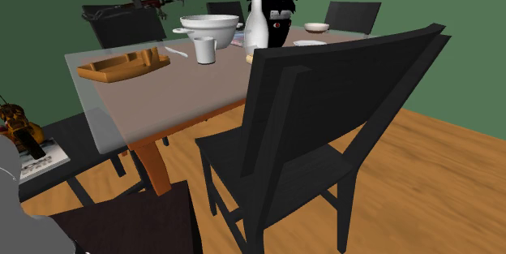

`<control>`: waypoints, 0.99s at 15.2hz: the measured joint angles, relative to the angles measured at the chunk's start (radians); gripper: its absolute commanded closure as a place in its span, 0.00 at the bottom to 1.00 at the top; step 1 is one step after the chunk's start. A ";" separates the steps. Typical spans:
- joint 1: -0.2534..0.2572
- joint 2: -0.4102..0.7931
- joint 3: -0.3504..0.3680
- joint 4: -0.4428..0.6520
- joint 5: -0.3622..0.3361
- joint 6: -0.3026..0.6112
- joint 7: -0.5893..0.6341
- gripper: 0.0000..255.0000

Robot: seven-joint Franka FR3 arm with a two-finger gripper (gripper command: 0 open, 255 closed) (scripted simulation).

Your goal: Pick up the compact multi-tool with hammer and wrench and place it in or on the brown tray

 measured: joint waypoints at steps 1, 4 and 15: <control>0.026 0.028 0.019 0.027 -0.023 -0.019 0.035 1.00; 0.140 0.134 0.067 0.125 -0.114 -0.089 0.155 1.00; 0.185 0.157 0.089 0.041 -0.123 -0.019 0.256 1.00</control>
